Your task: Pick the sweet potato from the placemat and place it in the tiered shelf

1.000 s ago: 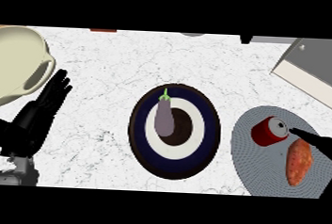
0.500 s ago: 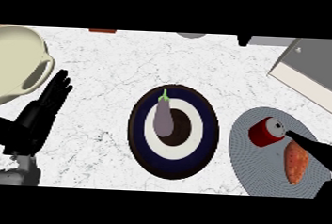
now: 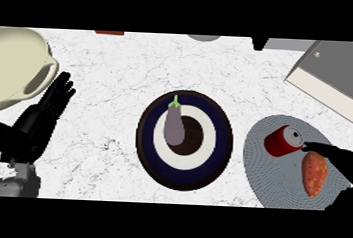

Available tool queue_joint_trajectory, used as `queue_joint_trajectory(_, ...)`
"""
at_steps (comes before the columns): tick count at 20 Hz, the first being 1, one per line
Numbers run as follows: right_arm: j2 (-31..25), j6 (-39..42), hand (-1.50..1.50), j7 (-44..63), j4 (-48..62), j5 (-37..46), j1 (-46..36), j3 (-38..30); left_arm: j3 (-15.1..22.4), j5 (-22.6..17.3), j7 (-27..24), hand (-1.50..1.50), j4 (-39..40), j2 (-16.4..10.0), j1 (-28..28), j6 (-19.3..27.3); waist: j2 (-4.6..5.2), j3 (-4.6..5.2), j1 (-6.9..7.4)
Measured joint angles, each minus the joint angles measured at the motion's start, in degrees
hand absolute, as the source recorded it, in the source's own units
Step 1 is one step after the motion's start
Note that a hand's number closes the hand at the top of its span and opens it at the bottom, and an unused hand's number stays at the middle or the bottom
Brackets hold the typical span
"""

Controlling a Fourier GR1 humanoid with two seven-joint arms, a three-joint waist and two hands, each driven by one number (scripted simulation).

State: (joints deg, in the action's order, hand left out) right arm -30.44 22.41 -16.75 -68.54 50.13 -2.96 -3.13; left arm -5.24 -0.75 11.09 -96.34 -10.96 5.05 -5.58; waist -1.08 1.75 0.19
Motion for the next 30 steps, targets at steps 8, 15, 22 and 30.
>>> queue_joint_trajectory(8,-0.5,-9.7,1.5,-6.4,4.9,1.8,-2.4,-2.7,-0.3,-0.1,-1.3,0.0,0.7,0.0,-0.4,-0.8,0.37,-0.2,0.21)
queue_joint_trajectory(15,1.5,-9.5,1.5,-8.0,2.5,-6.3,-2.4,-9.7,0.0,0.2,0.0,0.0,-1.1,0.2,-1.5,-0.6,0.92,-1.67,-0.86)
queue_joint_trajectory(22,14.5,-23.8,1.5,19.9,-2.5,-3.5,-11.3,-15.5,0.3,0.4,-0.1,0.0,-0.9,0.1,-1.0,-0.9,0.74,-1.24,0.51)
queue_joint_trajectory(30,21.9,-37.5,1.5,50.5,-9.3,16.1,-26.3,-13.1,1.5,0.8,-0.2,0.0,-0.6,0.4,0.0,-1.4,0.78,-1.08,2.46)
